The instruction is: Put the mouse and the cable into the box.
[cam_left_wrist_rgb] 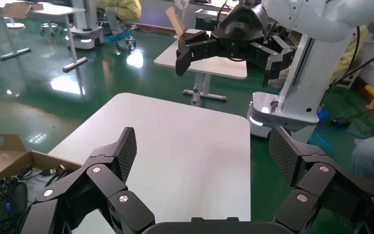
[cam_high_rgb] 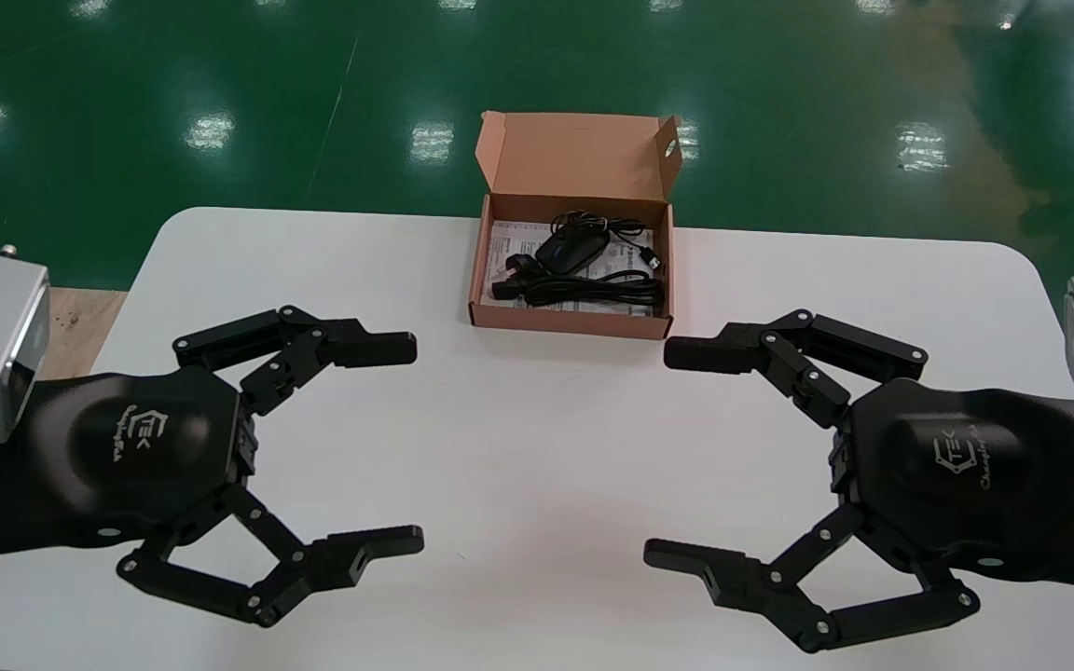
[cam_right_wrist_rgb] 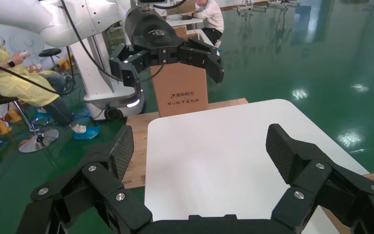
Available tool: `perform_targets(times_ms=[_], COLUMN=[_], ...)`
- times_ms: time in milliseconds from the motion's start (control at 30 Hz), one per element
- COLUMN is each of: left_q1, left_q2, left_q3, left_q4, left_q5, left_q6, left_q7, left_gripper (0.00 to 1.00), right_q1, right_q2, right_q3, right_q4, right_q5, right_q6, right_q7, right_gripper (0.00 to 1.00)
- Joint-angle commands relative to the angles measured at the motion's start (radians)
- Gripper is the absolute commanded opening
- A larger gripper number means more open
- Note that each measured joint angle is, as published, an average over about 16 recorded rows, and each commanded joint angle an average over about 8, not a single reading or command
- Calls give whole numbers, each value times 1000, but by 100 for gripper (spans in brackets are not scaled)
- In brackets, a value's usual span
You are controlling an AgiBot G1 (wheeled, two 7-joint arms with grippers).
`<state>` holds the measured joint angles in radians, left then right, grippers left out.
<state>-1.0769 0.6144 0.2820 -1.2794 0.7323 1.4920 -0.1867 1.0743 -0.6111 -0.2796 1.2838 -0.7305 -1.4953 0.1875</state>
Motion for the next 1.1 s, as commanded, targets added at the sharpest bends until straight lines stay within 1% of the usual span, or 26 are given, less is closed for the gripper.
perform_targets(times_ms=[33, 1100], left_q1=[0, 0], left_q2=[0, 0], left_q3=[0, 0], left_q4=[0, 0], left_q5=[0, 0], left_q6=[0, 0], left_q7=[0, 0], left_gripper=[100, 100], right_q1=[0, 0], right_q2=[0, 0], right_q3=[0, 0], right_q4=[0, 0], right_q5=[0, 0], right_q6=[0, 0], right_q7=[0, 0], right_gripper=[100, 100])
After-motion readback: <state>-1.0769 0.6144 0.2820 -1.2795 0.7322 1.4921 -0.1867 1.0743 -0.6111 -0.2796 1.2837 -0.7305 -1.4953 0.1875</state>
